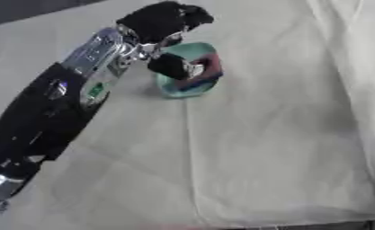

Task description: Pick up objects on the table and place them in the box.

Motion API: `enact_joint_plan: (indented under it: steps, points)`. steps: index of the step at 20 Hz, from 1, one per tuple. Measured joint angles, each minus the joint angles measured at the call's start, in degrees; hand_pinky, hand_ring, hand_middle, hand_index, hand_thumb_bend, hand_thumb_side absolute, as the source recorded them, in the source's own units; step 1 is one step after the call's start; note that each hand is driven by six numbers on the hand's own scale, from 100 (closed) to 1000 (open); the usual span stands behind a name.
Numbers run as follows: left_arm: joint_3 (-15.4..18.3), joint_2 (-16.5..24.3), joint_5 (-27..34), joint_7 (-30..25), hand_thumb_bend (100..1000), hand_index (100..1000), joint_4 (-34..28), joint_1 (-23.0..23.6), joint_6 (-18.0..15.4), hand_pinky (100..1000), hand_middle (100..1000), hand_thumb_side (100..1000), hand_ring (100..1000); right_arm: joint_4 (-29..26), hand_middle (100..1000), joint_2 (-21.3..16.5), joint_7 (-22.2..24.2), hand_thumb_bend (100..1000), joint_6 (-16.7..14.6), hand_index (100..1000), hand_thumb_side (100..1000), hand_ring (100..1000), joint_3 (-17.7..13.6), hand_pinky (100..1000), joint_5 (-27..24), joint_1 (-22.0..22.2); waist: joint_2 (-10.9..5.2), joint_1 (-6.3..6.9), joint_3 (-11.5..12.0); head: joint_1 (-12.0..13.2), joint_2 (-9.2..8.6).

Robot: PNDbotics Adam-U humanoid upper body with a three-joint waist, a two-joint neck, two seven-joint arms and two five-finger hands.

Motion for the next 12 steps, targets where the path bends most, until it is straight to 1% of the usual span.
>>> enact_joint_plan:
  steps: [1, 2, 3, 4, 5, 6, 8, 9, 12]
  points:
    - [0.28, 0.40, 0.16, 1.21, 100, 912, -1.80, 0.49, 0.39, 674, 815, 597, 796, 0.00, 775, 0.00, -0.01, 100, 0.00, 792, 501, 577, 0.00, 368, 0.00, 0.00, 0.00, 0.00, 0.00, -0.01, 0.00]
    - [0.66, 0.77, 0.68, 2.97, 100, 902, -3.86, 1.08, 0.93, 640, 800, 573, 781, 0.00, 775, 0.00, -0.04, 100, 0.04, 792, 502, 577, -0.01, 368, 0.00, 0.00, 0.00, 0.00, 0.01, -0.01, 0.00]
    - [1.17, 1.12, 1.71, 5.41, 100, 891, -6.34, 1.88, 1.47, 613, 784, 577, 764, 0.00, 776, 0.00, -0.08, 100, 0.06, 792, 501, 577, -0.01, 368, 0.00, 0.00, 0.00, 0.00, 0.02, -0.02, 0.00]
    - [1.63, 1.36, 3.42, 8.49, 100, 889, -9.01, 2.85, 1.69, 608, 782, 582, 762, 0.00, 776, 0.00, -0.09, 100, 0.07, 792, 502, 577, -0.02, 368, 0.00, 0.00, 0.00, 0.00, 0.06, -0.03, 0.00]
    - [1.99, 1.64, 5.58, 12.06, 100, 887, -11.28, 3.83, 1.44, 605, 782, 574, 761, 0.00, 776, 0.00, -0.10, 100, 0.06, 792, 502, 577, -0.02, 368, 0.00, 0.00, 0.00, 0.00, 0.14, -0.04, 0.00]
    - [2.35, 1.87, 8.08, 15.90, 100, 887, -12.97, 4.74, 0.51, 611, 785, 580, 763, 0.00, 776, 0.00, -0.10, 100, 0.06, 792, 502, 577, -0.03, 368, 0.00, 0.01, 0.00, 0.00, 0.29, -0.05, 0.00]
    - [3.02, 2.24, 13.15, 23.63, 100, 890, -14.92, 6.85, -3.04, 625, 794, 613, 772, 0.00, 776, 0.00, -0.11, 100, 0.06, 792, 502, 577, -0.03, 368, 0.00, 0.03, 0.00, 0.00, 0.59, -0.06, 0.00]
    - [3.34, 2.24, 15.47, 26.97, 100, 888, -15.46, 8.01, -5.21, 634, 795, 652, 777, 0.00, 776, 0.00, -0.12, 100, 0.06, 792, 502, 577, -0.04, 368, 0.01, 0.04, 0.01, 0.01, 0.73, -0.06, 0.00]
    - [3.70, 2.13, 22.05, 34.02, 100, 874, -16.02, 11.69, -11.64, 629, 785, 744, 772, 0.00, 777, 0.00, -0.14, 100, 0.05, 792, 502, 577, -0.05, 368, 0.06, 0.04, 0.01, 0.01, 0.96, -0.07, 0.00]
